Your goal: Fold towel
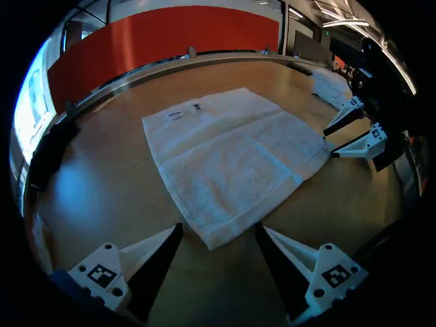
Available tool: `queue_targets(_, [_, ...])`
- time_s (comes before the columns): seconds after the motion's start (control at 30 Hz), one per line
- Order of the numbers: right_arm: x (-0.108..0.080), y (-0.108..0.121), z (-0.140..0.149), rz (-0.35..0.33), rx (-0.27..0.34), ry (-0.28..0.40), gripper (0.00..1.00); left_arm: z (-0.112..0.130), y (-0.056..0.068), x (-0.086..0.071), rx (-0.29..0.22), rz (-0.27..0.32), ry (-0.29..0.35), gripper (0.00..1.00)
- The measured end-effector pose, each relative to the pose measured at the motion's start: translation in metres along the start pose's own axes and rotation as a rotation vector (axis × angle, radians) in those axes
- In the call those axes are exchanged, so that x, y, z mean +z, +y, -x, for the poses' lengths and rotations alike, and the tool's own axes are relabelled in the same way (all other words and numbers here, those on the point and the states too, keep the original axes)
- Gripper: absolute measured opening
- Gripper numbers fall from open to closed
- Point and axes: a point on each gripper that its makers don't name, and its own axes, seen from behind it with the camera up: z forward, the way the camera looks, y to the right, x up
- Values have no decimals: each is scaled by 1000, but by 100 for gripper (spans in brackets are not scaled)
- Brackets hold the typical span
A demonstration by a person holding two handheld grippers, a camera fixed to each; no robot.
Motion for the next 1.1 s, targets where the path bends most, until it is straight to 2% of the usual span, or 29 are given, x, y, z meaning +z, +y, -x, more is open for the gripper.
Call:
queue_targets(0.07, [0, -2, 0, -7, 9, -1, 68, 0, 0, 0, -6, -3, -3, 96])
queue_targets(0.53, [-2, -6, 0, -13, 27, 3, 52, 2, 3, -1, -20, -18, -20, 89])
queue_targets(0.87, [-2, -5, 0, -11, 37, 2, 25, 3, 6, -2, -26, -24, -34, 77])
queue_targets(0.93, [-2, -4, -1, -11, 40, 1, 24, 2, 7, -2, -27, -24, -35, 74])
queue_targets(1.1, [-1, -5, -1, -15, 36, -3, 22, 2, 10, -1, -27, -24, -41, 57])
